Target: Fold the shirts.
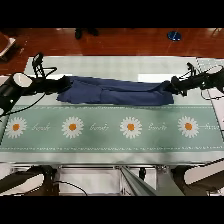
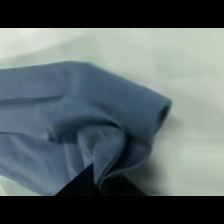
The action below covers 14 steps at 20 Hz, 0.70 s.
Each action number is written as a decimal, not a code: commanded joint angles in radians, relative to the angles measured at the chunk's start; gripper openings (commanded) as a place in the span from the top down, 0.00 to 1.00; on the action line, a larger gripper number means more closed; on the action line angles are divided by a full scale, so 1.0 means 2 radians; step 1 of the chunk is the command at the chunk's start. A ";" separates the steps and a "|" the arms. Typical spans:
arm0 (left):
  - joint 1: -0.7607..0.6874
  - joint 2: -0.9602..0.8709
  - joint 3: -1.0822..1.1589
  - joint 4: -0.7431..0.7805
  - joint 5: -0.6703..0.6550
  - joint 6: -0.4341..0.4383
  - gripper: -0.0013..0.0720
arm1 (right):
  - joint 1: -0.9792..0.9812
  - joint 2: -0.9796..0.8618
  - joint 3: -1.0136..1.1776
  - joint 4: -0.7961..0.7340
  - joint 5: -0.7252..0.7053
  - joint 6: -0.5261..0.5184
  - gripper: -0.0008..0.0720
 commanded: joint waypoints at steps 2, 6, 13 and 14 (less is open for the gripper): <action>-0.045 0.000 -0.002 -0.012 0.007 0.021 0.96 | -0.009 0.110 -0.020 -0.067 0.057 -0.004 0.96; -0.141 -0.034 0.023 -0.012 0.051 0.021 0.96 | -0.030 0.279 -0.120 -0.093 0.062 0.006 0.96; -0.306 -0.233 0.265 -0.012 -0.022 0.018 0.96 | -0.033 0.503 -0.224 -0.093 0.071 0.056 0.96; -0.323 -0.264 0.302 -0.012 -0.035 0.019 0.96 | -0.033 0.516 -0.224 -0.093 0.075 0.057 0.96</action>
